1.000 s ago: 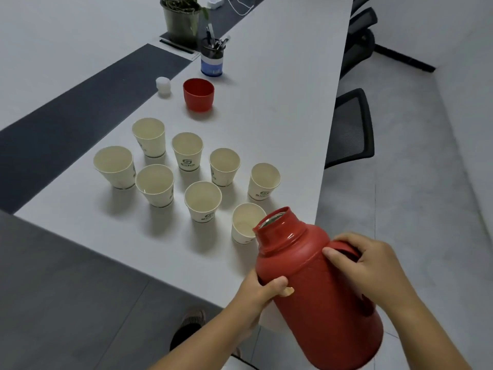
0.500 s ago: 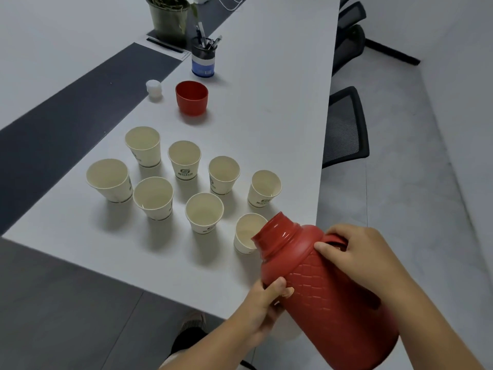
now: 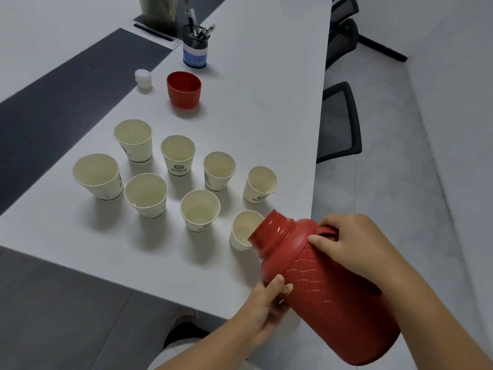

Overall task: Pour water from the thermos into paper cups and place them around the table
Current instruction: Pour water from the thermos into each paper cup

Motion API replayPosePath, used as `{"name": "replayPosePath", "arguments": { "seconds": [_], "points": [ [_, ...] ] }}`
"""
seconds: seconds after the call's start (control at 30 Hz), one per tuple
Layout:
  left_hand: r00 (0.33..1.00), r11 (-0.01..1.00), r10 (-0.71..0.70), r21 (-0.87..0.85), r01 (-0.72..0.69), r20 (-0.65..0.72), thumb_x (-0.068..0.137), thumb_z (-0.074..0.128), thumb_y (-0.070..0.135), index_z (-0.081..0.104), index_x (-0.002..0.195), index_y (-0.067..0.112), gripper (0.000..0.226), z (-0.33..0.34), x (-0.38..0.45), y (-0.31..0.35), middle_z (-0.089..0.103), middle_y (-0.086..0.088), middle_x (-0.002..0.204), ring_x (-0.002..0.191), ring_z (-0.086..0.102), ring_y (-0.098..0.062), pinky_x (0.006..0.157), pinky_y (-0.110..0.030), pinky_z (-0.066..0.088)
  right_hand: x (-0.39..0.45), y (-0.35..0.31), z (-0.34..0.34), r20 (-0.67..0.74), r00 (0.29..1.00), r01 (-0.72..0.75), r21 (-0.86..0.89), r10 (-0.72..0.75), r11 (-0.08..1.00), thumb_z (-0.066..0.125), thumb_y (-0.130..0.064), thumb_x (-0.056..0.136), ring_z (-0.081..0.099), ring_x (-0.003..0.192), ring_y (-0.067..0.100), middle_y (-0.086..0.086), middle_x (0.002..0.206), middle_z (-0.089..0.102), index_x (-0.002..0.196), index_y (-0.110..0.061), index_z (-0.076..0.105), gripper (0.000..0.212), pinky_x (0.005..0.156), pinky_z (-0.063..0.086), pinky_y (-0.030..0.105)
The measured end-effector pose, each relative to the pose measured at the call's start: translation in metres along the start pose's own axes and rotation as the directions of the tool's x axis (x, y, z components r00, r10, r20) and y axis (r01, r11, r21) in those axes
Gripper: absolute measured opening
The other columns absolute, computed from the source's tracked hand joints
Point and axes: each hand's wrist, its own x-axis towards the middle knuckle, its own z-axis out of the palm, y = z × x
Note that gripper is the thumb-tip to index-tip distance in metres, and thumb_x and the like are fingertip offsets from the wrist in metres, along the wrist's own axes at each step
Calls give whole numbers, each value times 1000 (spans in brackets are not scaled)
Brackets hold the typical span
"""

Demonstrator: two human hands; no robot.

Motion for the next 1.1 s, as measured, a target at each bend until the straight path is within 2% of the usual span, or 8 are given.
{"name": "replayPosePath", "arguments": {
  "seconds": [0.07,0.23,0.43,0.63,0.77,0.93,1.03,1.1],
  "points": [
    [1000,1000,2,-21,-2,-4,18,92,46,59,102,7,98,1,0,-1,73,-1,78,75,69,-11,67,-23,56,1,-1,-1,1,1000,-1,-1,1,1000,59,-34,80,56,71,18,4,78,67,82,-9,65,25,59,39,26],
    [1000,999,-10,-40,9,-24,18,92,48,58,108,8,104,1,1,-1,72,-5,94,87,67,-16,76,-25,56,2,-2,-2,2,1000,-4,2,4,1000,60,-34,80,56,72,18,4,79,67,83,-10,66,25,60,39,26],
    [999,999,-2,-43,0,-34,19,93,45,58,105,7,100,0,1,0,74,-3,87,81,70,-13,68,-22,55,3,-2,-2,-4,1000,-1,9,1,1000,59,-35,80,59,77,20,6,82,68,84,-7,65,28,70,46,33],
    [999,999,20,-25,-21,-41,20,92,48,58,106,8,100,3,1,-1,74,-2,89,82,69,-12,71,-23,56,2,-1,-2,-1,1000,-2,24,2,1000,60,-34,80,58,76,21,7,80,68,83,-6,65,29,70,45,33],
    [992,998,57,-19,-60,-113,18,92,47,55,109,9,105,8,-2,1,73,-3,89,78,69,-12,67,-23,56,1,2,0,-9,1000,-2,49,3,999,60,-33,79,58,73,19,6,77,67,80,-7,65,27,64,41,28],
    [972,993,116,38,-110,-205,57,84,24,40,127,14,83,8,-6,-1,63,-4,103,74,67,-8,67,-25,56,-1,6,0,15,1000,-9,88,7,996,62,-32,78,56,66,14,2,71,64,76,-9,64,23,58,40,24],
    [972,985,149,111,-130,-182,43,78,33,45,117,18,82,6,-8,4,62,-3,102,71,66,-5,65,-22,55,-2,8,1,22,1000,-3,98,1,995,63,-33,78,55,64,11,0,68,62,74,-10,63,23,55,37,19],
    [975,978,155,162,-129,-158,39,76,37,47,113,21,81,5,-8,6,62,-4,107,82,67,-9,69,-24,55,-2,9,1,23,1000,5,94,-7,996,63,-33,78,55,64,10,-1,67,62,74,-11,63,22,55,36,17]
  ]
}}
